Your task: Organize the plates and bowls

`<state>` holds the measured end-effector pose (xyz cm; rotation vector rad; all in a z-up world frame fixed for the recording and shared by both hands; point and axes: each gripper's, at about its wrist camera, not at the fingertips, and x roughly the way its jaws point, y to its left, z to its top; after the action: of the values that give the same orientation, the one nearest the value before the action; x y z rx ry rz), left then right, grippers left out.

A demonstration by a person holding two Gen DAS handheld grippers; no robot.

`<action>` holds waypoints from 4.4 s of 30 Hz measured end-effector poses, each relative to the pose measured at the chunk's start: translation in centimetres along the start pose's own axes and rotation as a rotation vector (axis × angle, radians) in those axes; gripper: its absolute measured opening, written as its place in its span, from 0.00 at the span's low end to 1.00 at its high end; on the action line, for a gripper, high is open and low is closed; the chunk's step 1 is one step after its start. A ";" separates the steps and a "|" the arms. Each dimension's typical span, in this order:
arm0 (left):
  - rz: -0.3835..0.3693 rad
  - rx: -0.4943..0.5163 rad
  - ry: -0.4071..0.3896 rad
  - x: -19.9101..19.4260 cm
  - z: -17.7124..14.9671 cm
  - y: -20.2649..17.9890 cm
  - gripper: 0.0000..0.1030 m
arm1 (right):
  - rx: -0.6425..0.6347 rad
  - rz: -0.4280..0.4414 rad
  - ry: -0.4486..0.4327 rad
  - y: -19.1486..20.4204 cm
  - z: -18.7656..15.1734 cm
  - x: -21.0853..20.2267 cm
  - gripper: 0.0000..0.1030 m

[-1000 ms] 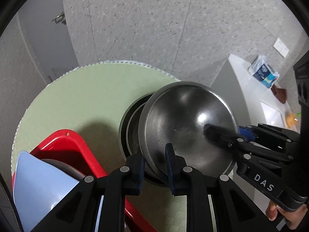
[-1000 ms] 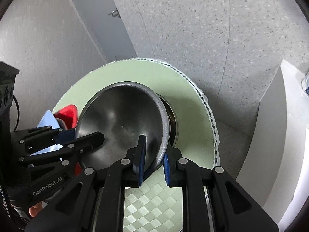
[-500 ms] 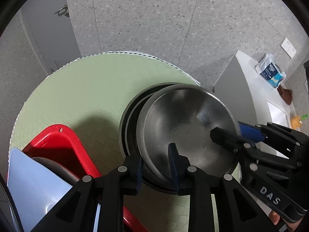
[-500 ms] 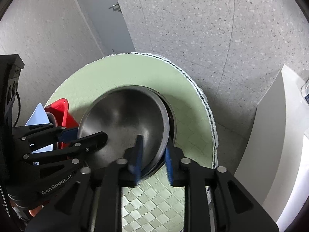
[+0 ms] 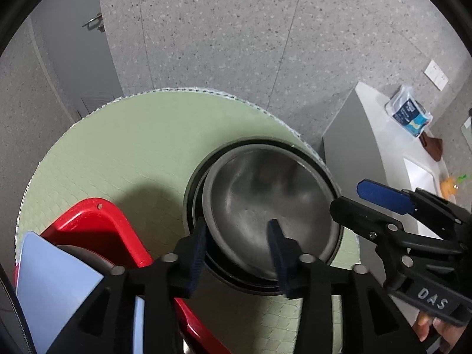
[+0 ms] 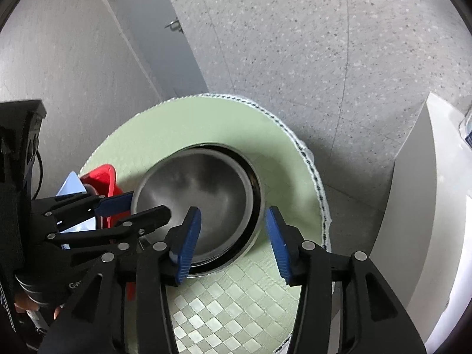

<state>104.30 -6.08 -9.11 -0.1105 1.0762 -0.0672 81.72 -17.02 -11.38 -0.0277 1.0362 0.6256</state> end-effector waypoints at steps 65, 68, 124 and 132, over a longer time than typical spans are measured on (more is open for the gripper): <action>-0.095 0.054 -0.099 -3.0 0.1 0.9 0.35 | 0.271 0.176 -0.100 -1.6 -2.0 -1.4 0.50; -0.117 0.058 -0.139 -5.9 -1.2 2.1 0.35 | 0.260 0.167 -0.137 0.1 -1.9 -3.3 0.50; -0.002 -0.013 -0.135 -19.5 -16.1 20.5 0.64 | 0.080 -0.029 -0.078 22.5 -8.3 1.0 0.75; 0.046 -0.010 -0.272 -24.9 -21.0 18.5 0.75 | 0.047 -0.066 -0.185 24.6 -11.6 -4.6 0.87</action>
<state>74.01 13.79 0.47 -0.1006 0.8073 -0.0046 58.68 -2.38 -7.21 0.0368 0.8668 0.5332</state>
